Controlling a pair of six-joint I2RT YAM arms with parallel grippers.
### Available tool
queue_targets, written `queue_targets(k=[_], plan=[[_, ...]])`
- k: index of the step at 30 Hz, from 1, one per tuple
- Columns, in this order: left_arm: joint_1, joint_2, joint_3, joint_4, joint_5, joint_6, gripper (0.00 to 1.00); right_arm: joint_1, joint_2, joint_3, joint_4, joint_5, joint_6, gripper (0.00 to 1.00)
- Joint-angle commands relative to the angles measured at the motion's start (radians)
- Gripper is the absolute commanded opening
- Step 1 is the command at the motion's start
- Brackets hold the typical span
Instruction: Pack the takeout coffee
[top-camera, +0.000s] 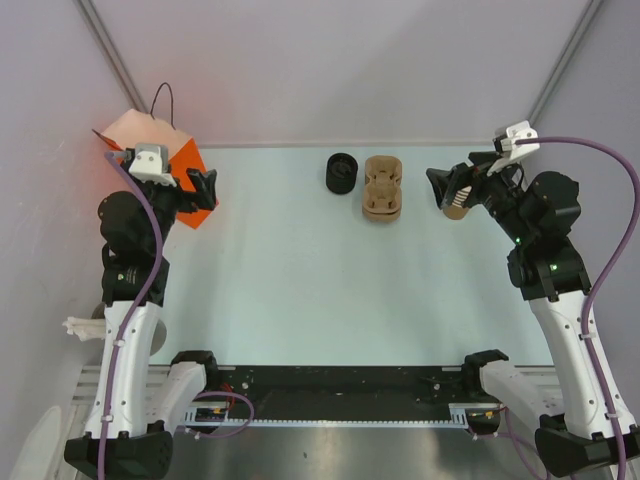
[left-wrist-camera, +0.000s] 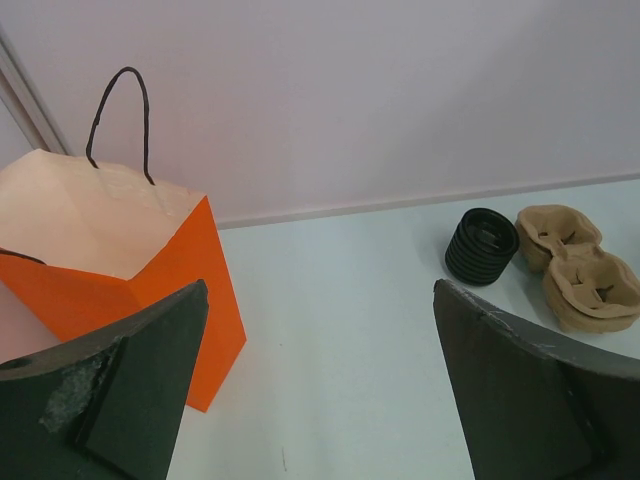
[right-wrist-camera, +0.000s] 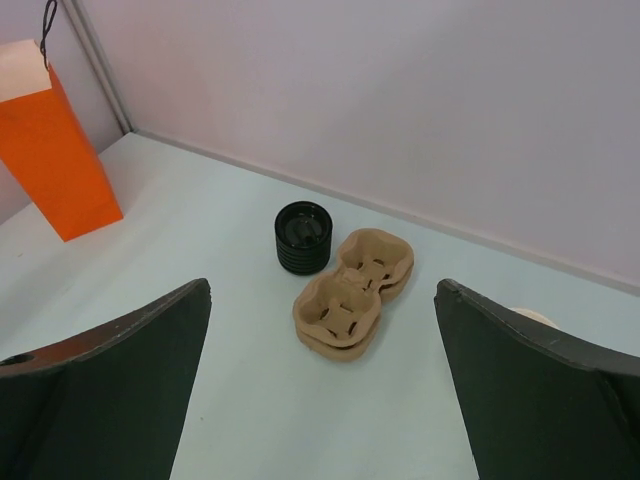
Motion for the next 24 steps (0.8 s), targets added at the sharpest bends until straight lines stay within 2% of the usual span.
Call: queue_targets(k=[1,13,24], plan=[[0.005,-0.016,0.010,0.023,0.016,-0.019,0.99,0.002,-0.016,0.043,0.043,0.047,0.002,1.00],[0.007,-0.015,-0.004,0.039,0.033,-0.016,0.99,-0.004,-0.013,0.023,0.033,-0.019,-0.078,1.00],[0.007,-0.007,-0.020,0.055,0.085,-0.001,0.99,-0.004,0.038,-0.001,0.079,0.133,-0.081,1.00]])
